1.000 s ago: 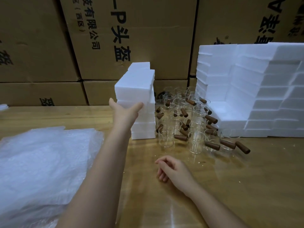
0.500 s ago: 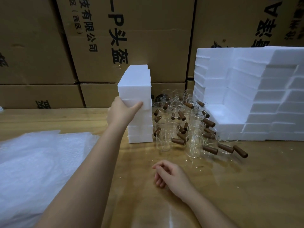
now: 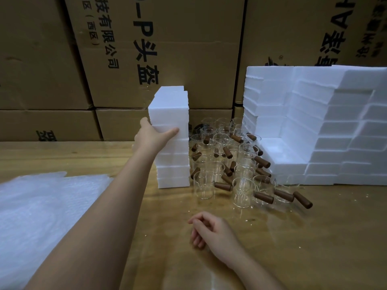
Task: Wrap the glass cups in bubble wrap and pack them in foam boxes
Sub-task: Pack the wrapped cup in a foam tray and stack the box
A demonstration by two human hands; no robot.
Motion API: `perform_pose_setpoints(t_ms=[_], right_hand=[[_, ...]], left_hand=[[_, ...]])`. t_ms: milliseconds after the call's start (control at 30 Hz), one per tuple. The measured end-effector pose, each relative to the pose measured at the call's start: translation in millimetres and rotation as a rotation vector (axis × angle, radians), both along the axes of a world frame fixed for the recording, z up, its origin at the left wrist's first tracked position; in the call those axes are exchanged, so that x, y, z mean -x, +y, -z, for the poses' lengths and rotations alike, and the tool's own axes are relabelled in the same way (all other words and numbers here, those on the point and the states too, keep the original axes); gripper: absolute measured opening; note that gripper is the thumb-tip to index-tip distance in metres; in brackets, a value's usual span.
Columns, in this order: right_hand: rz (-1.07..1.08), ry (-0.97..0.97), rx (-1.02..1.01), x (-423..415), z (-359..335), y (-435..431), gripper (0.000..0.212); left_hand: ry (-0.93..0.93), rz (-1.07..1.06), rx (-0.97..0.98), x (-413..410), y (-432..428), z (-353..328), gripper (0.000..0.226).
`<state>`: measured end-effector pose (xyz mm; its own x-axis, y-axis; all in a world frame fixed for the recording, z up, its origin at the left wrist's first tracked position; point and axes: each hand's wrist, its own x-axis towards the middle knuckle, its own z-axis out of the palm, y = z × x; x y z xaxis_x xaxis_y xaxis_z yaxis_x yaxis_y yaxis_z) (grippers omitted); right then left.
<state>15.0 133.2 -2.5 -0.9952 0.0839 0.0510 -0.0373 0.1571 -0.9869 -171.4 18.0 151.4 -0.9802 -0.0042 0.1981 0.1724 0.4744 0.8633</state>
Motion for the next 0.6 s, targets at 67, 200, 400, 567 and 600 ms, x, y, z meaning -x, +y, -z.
perform_pose_setpoints(t_ms=[67, 200, 400, 567, 600], right_hand=[[0.001, 0.001, 0.004, 0, 0, 0, 0.019], [0.002, 0.006, 0.008, 0, 0, 0, 0.018], [-0.002, -0.008, 0.013, -1, -2, 0, 0.018], [0.007, -0.003, 0.020, 0, -2, 0, 0.020], [0.007, -0.004, 0.023, 0, -1, 0, 0.020]], left_hand=[[0.045, -0.008, 0.015, 1, -1, -2, 0.117], [0.541, -0.098, 0.362, -5, 4, -7, 0.094], [0.729, -0.024, 0.772, -3, 12, -15, 0.045], [0.730, -0.051, 0.762, -1, 13, -14, 0.039], [0.721, -0.050, 0.769, -2, 13, -14, 0.039]])
